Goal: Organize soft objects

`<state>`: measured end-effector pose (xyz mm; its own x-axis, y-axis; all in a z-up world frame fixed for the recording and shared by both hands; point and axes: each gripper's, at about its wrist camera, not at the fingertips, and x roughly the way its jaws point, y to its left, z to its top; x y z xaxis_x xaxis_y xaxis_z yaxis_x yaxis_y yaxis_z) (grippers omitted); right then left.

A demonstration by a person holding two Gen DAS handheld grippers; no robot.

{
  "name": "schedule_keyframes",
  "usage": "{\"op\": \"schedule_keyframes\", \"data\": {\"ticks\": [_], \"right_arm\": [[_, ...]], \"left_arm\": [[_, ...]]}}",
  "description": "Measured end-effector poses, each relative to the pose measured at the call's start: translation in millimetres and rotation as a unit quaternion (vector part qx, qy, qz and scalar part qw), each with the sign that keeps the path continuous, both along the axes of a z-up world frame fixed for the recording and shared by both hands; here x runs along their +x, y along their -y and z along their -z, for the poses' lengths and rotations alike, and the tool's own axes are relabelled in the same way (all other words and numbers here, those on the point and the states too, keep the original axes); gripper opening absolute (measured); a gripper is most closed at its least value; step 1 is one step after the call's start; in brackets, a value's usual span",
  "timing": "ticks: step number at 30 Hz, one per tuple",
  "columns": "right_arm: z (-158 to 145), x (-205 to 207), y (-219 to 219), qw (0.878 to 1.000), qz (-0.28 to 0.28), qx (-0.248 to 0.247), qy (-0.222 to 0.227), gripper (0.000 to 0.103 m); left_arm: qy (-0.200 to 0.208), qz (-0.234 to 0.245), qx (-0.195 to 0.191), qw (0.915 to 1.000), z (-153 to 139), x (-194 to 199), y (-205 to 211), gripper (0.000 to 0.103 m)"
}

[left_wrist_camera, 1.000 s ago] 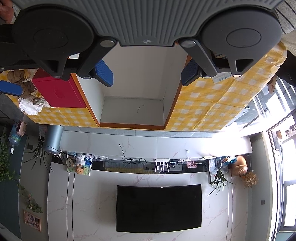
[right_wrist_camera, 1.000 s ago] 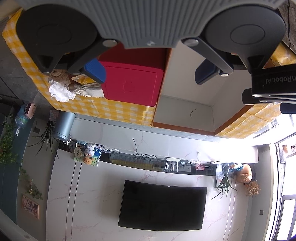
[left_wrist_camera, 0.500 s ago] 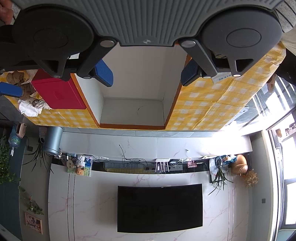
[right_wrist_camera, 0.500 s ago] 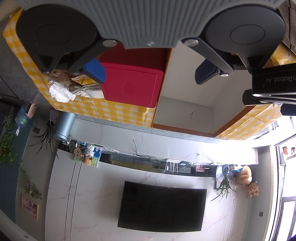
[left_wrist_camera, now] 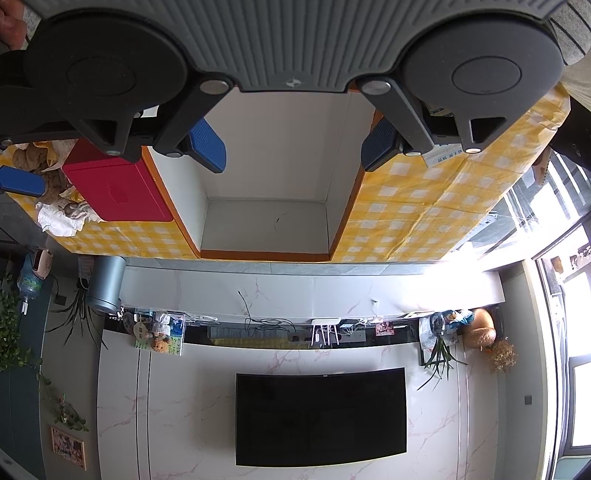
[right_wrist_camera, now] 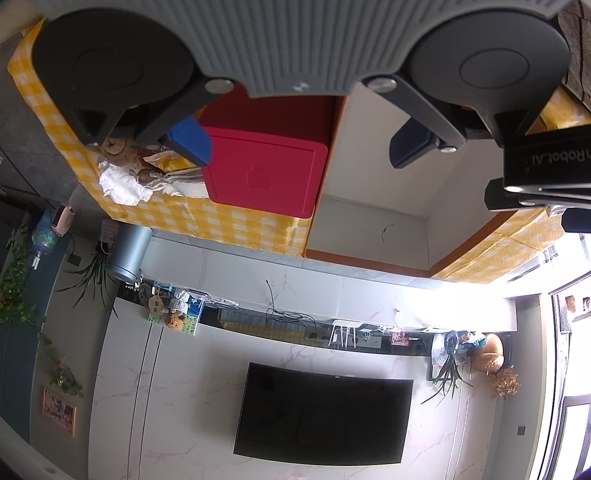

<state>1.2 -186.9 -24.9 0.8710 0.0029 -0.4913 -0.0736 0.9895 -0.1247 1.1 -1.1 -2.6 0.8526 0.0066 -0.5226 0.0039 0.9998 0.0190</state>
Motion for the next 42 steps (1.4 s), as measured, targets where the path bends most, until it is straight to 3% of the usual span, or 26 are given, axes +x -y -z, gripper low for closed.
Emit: {"op": "schedule_keyframes", "data": {"ticks": [11, 16, 21, 29, 34, 37, 42], "right_arm": [[1.6, 2.2, -3.8, 1.0, 0.002, -0.008, -0.007, 0.1], [0.3, 1.6, 1.1, 1.0, 0.006, 0.006, -0.009, 0.1], [-1.3, 2.1, 14.9, 1.0, 0.024, -0.013, -0.013, 0.1], [-5.8, 2.9, 92.6, 0.992, 0.116, 0.011, -0.041, 0.101], [-0.9, 8.3, 157.6, 0.973, 0.201, 0.044, -0.102, 0.101], [0.3, 12.0, 192.1, 0.965, 0.213, 0.065, -0.136, 0.1], [7.2, 20.3, 222.7, 0.962, 0.194, 0.028, -0.19, 0.1]], "left_arm": [[-0.006, 0.004, 0.004, 1.0, 0.6, 0.6, 1.9, 0.097], [0.009, 0.013, 0.003, 0.9999, -4.9, -5.2, 3.5, 0.097], [0.013, 0.021, -0.007, 0.9997, -9.5, -8.3, 4.6, 0.097], [0.01, 0.033, -0.005, 0.9994, -7.4, -3.4, 6.2, 0.097], [0.007, 0.041, 0.0, 0.9991, -8.5, -3.0, 11.2, 0.097], [0.004, 0.052, -0.001, 0.9987, -7.7, -4.0, 13.6, 0.097], [-0.008, 0.07, -0.008, 0.9975, -6.2, -0.8, 19.6, 0.097]]}}
